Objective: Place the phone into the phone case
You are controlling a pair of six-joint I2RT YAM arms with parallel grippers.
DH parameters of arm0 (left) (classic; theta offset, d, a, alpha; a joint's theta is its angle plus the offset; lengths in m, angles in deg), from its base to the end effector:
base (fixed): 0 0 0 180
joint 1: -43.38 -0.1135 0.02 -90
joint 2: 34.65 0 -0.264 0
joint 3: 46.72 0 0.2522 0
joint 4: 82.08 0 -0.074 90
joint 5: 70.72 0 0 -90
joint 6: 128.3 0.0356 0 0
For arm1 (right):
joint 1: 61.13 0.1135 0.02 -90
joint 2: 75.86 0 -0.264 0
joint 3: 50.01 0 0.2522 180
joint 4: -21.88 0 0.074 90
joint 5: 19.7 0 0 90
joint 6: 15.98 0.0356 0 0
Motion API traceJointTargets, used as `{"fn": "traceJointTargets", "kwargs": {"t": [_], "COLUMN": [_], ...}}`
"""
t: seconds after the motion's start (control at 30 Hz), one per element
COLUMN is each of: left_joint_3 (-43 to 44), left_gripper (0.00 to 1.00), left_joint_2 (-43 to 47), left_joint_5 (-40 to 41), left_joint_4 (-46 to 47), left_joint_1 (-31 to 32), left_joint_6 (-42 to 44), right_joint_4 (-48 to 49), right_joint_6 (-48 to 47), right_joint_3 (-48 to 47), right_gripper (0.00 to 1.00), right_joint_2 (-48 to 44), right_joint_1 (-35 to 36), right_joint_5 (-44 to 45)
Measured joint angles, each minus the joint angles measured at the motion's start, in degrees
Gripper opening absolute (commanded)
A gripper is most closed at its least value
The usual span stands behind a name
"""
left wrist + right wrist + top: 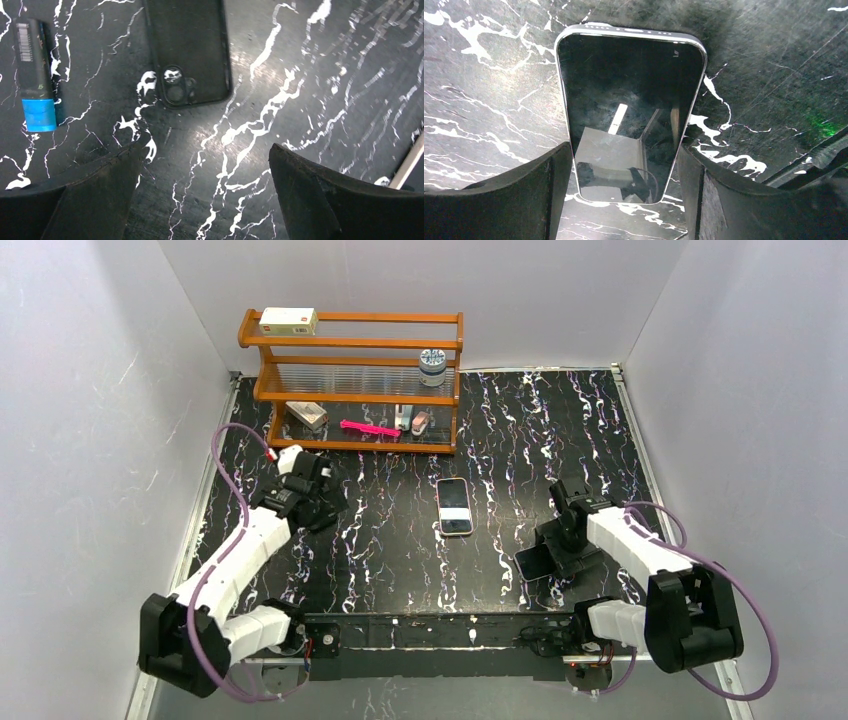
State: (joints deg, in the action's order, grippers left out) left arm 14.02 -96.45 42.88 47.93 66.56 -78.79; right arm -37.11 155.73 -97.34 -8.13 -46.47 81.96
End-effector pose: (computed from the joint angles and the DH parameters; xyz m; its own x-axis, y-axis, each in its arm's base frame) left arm 0.2027 -0.0713 0.2586 -0.6277 -0.3785 -0.6803 -0.3658 0.9148 -0.1714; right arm 0.1725 0.0377 0.1629 -0.3468 0.9110 -0.2231 0.9104 0.3841 0.1536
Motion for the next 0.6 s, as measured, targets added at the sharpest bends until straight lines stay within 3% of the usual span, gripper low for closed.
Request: {"fn": "traceJointTargets", "kwargs": {"t": [0.3, 0.6], "left_joint_3": [-0.13, -0.24], "left_gripper": [0.88, 0.82], "left_joint_2": [-8.72, -13.92], "left_joint_5": [-7.69, -8.55], "left_joint_4": [4.13, 8.72], "left_joint_1": [-10.29, -16.52], "left_joint_6": [0.31, 1.86], "right_joint_4": [0.79, 2.23], "right_joint_6": [-9.09, -16.44], "right_joint_3": [-2.86, -3.87], "right_gripper": [0.63, 0.62], "right_joint_2": [5.40, 6.73], "right_joint_1": [-0.42, -0.44], "right_joint_5": [-2.14, -2.54]}}
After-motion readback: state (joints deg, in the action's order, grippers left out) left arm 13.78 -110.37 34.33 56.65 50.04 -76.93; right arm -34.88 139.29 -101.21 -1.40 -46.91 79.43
